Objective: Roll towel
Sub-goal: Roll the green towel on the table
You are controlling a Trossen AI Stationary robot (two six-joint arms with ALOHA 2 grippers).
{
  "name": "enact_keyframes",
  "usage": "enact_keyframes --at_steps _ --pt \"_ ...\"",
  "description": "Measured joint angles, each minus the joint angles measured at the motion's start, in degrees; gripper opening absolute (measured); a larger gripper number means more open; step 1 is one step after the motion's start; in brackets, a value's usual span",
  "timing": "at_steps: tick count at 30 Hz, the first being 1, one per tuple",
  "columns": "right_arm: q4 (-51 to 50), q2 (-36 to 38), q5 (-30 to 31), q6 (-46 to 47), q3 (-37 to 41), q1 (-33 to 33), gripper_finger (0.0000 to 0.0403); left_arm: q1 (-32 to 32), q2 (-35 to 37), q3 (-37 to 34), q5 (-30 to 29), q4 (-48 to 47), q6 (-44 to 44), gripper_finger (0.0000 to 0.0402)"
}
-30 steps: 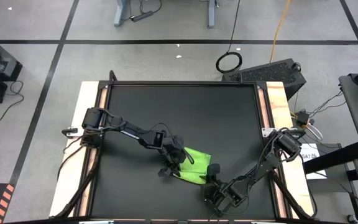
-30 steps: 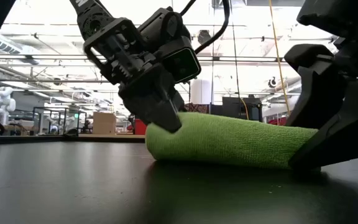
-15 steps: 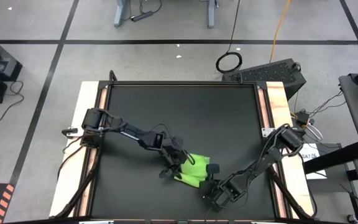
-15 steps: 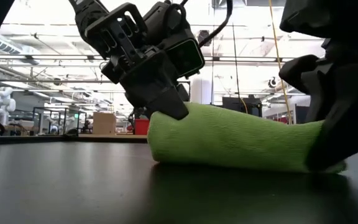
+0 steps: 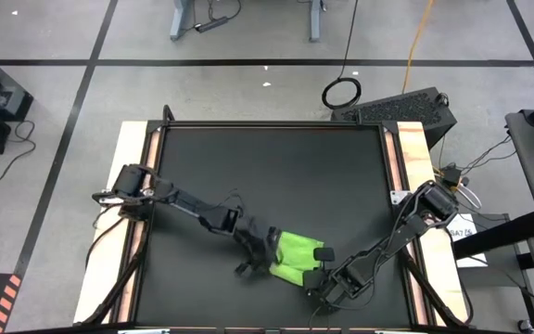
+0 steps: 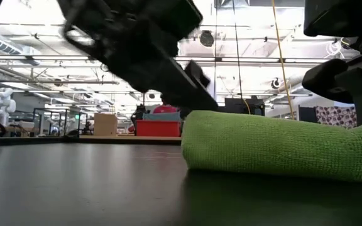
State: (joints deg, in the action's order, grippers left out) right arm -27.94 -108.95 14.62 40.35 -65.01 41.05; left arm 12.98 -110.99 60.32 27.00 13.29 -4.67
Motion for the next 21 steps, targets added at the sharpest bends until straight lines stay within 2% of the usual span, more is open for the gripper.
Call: enact_keyframes --at_steps 4,6,10,16,21 --pt "0.4 0.0 0.1 1.0 0.3 0.2 0.002 5.6 0.6 0.0 -11.3 -0.4 -13.5 0.0188" --pt "0.5 0.0 0.2 1.2 0.3 0.3 0.002 8.6 0.6 0.0 -18.7 -0.9 -19.7 0.0189" --pt "1.1 0.0 0.2 1.6 0.4 0.4 0.002 13.1 -0.1 0.0 -31.3 -0.4 -27.4 0.0189" --pt "1.8 0.0 0.2 1.7 0.4 0.4 0.002 13.0 -1.6 -0.1 -36.2 1.0 -32.2 0.0189" --pt "2.0 -0.1 0.1 2.1 0.4 0.5 0.002 12.5 -3.7 0.0 -33.6 4.0 -36.8 0.0189"
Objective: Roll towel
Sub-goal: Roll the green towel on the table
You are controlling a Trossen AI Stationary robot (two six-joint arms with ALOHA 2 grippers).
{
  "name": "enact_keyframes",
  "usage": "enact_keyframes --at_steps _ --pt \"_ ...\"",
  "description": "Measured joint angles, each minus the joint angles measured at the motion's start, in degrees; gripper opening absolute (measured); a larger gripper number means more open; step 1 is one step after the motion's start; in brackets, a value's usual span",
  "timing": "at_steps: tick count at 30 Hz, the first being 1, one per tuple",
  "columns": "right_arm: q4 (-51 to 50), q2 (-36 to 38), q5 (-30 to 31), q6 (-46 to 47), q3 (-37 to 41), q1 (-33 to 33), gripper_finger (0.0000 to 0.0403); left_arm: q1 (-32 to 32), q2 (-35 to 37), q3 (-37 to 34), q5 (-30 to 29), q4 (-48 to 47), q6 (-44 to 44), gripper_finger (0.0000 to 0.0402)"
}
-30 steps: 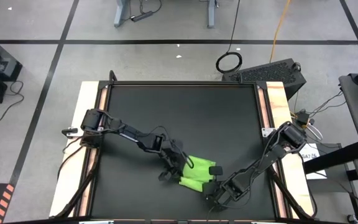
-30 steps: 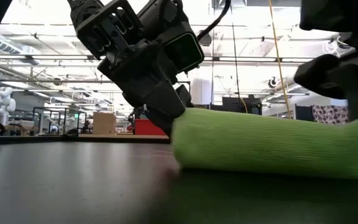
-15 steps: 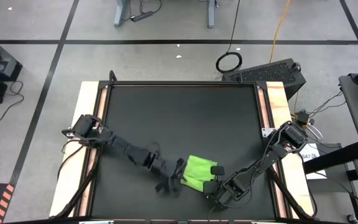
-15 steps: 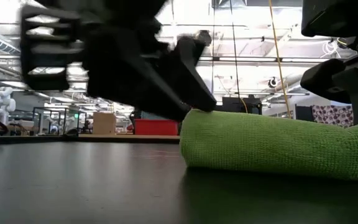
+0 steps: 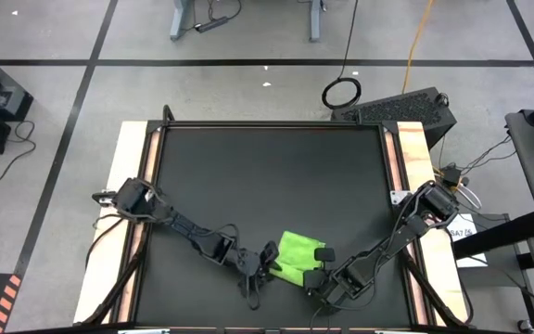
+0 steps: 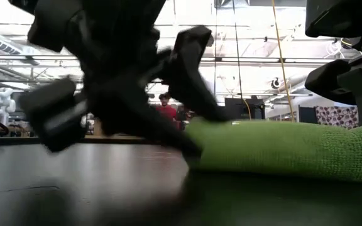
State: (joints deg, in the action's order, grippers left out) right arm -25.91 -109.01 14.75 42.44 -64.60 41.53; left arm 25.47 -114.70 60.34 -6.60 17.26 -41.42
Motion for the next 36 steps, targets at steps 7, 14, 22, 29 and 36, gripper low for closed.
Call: enact_keyframes --at_steps 7,14,22,29,36 --pt "0.7 0.0 -0.1 0.0 0.0 0.1 0.002 -0.8 -3.7 0.2 2.7 1.4 0.8 0.0208" --pt "1.8 0.0 -0.3 -0.4 0.0 0.5 0.002 -2.9 -4.4 0.9 1.8 3.1 8.7 0.0196" --pt "0.9 2.9 1.2 -2.9 0.2 1.8 0.0047 -5.6 -4.6 4.1 4.5 -3.9 6.5 0.0027" --pt "-3.5 7.4 5.7 -4.0 0.2 3.9 0.0154 -9.6 -4.4 8.2 16.6 -15.2 14.6 0.0018" --pt "-5.0 7.4 18.3 -7.5 0.0 7.8 0.0235 -14.5 -4.5 8.4 35.2 -17.9 26.4 0.0018"
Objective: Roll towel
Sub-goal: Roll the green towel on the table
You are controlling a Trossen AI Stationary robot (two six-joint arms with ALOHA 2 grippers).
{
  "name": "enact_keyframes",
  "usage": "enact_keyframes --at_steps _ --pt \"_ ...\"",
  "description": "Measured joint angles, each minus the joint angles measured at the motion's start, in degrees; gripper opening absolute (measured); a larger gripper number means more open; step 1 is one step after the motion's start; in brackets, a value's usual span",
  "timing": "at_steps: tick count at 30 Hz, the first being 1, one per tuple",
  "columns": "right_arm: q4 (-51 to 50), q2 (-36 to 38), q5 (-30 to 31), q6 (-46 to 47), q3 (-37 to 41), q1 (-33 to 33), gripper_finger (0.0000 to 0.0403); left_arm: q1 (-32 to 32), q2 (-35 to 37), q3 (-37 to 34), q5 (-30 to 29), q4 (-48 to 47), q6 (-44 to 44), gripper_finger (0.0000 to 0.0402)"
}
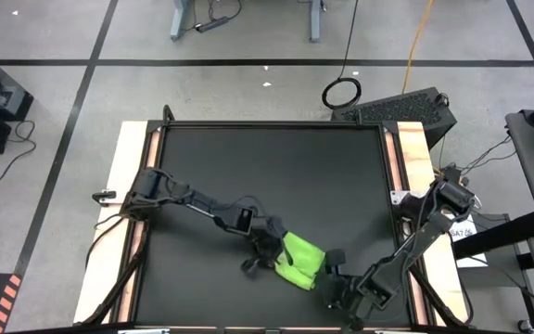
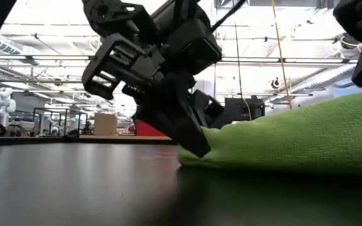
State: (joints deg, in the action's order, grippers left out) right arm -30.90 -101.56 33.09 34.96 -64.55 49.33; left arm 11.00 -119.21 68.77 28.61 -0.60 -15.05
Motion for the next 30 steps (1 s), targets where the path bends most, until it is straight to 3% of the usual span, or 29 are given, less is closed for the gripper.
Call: enact_keyframes --at_steps 10,15,21,26,30 --pt "6.5 -8.1 9.5 -9.5 -0.8 2.2 0.0216 -2.1 -0.2 -0.1 8.9 1.0 8.3 0.0018" --pt "6.8 -10.5 14.2 -12.4 -3.1 2.6 0.0211 -2.8 -0.2 -0.1 10.1 0.5 9.1 0.0018" --pt "8.1 -13.2 15.1 -16.6 -5.2 2.5 0.0222 -4.5 -0.2 -0.1 12.3 0.9 11.0 0.0018" --pt "8.1 -16.9 15.5 -16.4 -5.9 2.3 0.0223 -6.4 -0.2 0.0 12.4 1.2 13.3 0.0018" --pt "5.3 -18.4 18.9 -10.7 -6.1 2.1 0.0223 -6.7 -0.2 0.0 15.0 0.9 13.5 0.0018"
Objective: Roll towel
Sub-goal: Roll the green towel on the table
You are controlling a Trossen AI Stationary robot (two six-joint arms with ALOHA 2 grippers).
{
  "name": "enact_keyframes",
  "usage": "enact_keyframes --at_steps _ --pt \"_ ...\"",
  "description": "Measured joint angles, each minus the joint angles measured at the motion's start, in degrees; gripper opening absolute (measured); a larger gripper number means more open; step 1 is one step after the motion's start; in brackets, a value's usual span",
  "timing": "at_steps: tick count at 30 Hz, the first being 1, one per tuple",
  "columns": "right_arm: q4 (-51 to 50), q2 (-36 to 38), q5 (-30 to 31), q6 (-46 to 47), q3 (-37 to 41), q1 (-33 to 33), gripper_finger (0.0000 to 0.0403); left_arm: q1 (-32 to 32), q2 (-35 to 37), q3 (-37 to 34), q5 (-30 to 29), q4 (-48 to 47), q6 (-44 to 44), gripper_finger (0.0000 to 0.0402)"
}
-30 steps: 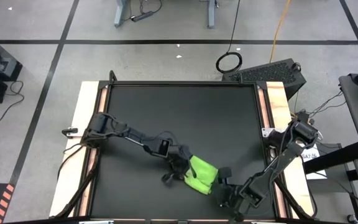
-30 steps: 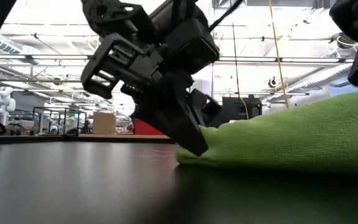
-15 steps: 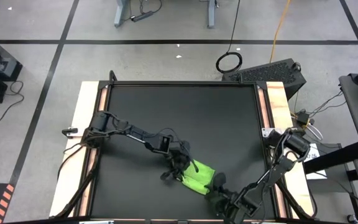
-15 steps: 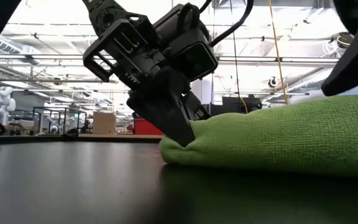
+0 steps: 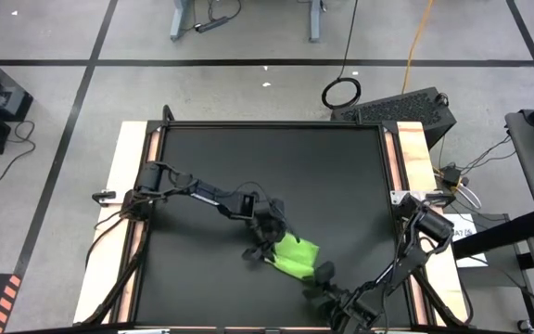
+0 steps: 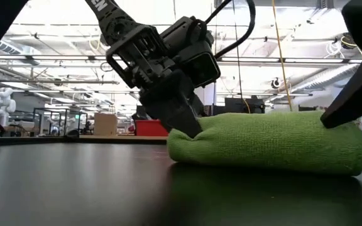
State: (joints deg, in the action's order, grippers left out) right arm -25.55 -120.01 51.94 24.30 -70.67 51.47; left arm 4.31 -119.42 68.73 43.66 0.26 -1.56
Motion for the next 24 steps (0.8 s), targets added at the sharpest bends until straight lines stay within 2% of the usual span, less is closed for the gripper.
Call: enact_keyframes --at_steps 4,10,16,21,24 --pt "-0.9 -0.2 3.9 1.9 0.0 0.0 0.0218 0.1 0.0 0.0 0.1 -2.0 -0.2 0.0018" --pt "-1.1 -0.2 6.7 -4.6 -1.0 -0.4 0.0209 0.1 0.1 0.1 -0.4 -3.2 -0.2 0.0018" --pt "-3.2 -0.2 5.0 -2.6 -1.1 -1.9 0.0223 0.1 0.1 0.1 -0.6 -3.2 -0.2 0.0018" --pt "-5.4 -0.6 -1.9 0.8 -1.1 -4.0 0.024 0.1 0.1 0.1 -0.6 -3.2 0.0 0.0018" --pt "-6.1 -1.6 -3.7 2.8 -1.1 -4.3 0.0237 -0.1 0.1 0.1 -0.7 -2.9 0.8 0.0018"
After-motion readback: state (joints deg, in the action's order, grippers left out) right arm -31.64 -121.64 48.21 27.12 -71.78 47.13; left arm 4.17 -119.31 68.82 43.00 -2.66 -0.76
